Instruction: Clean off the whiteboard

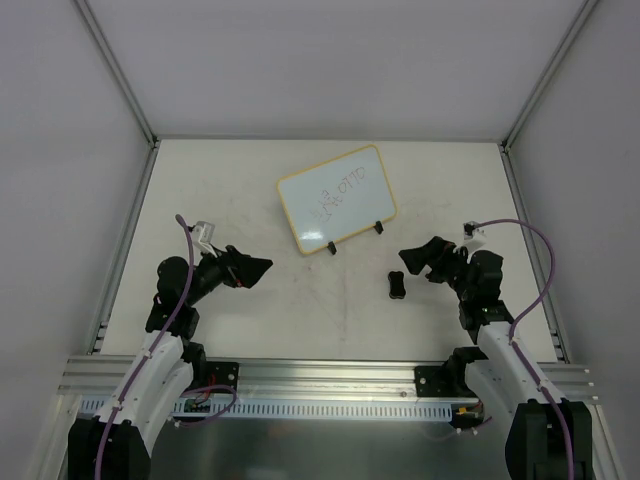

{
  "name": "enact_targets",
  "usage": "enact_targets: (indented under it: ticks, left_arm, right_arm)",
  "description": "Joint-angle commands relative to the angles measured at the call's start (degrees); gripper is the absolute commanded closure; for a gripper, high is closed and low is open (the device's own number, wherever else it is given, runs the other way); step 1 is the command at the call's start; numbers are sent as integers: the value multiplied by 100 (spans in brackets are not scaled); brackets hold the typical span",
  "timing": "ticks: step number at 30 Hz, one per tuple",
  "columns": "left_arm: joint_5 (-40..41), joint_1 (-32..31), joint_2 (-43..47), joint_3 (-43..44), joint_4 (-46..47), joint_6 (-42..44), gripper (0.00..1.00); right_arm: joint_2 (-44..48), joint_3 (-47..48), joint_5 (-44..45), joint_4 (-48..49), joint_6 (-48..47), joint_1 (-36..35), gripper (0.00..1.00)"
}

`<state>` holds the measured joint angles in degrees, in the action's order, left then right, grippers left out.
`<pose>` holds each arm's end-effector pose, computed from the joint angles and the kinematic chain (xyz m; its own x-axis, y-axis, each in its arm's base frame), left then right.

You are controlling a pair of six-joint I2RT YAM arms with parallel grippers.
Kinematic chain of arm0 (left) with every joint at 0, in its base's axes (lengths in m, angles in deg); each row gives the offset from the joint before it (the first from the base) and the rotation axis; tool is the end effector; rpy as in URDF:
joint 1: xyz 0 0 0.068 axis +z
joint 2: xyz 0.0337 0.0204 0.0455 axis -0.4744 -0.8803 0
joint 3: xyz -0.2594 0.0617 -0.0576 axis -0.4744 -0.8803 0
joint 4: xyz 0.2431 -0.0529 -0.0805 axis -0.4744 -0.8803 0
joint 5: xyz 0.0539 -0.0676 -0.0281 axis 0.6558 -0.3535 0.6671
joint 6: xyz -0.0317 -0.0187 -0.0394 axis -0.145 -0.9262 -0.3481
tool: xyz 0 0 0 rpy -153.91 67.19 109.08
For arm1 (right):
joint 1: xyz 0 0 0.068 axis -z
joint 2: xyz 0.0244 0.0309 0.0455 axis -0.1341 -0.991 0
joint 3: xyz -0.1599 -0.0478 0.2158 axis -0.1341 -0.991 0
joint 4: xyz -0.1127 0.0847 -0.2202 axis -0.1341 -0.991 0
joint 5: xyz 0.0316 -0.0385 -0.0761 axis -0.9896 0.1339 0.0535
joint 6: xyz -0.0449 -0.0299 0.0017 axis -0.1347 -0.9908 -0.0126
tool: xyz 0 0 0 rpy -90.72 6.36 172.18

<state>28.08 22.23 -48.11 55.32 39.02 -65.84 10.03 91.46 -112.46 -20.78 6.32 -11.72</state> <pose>0.1529 -0.0364 0.2135 -0.3670 -0.3984 -0.8406 0.5309 0.6523 -0.5409 0.1759 0.0264 0.1999 -0.3270 0.2272 -0.9173 -0.3731 0.8608 0.3462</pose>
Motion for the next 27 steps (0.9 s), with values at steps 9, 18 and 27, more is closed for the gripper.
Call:
enact_targets:
  ticks: [9,18,27]
  left_arm:
    - [-21,-59,44,99,33,171,1]
    - [-13,-59,61,99,-19,189,1]
    - [31,-59,149,72,-20,197,1]
  right_arm:
    - [85,206,121,75,-98,-38,1]
    - [164,1038,1653,-1750,-722,-1081,1]
    - [-1074,2377,2546,-4152,-968,-1919,12]
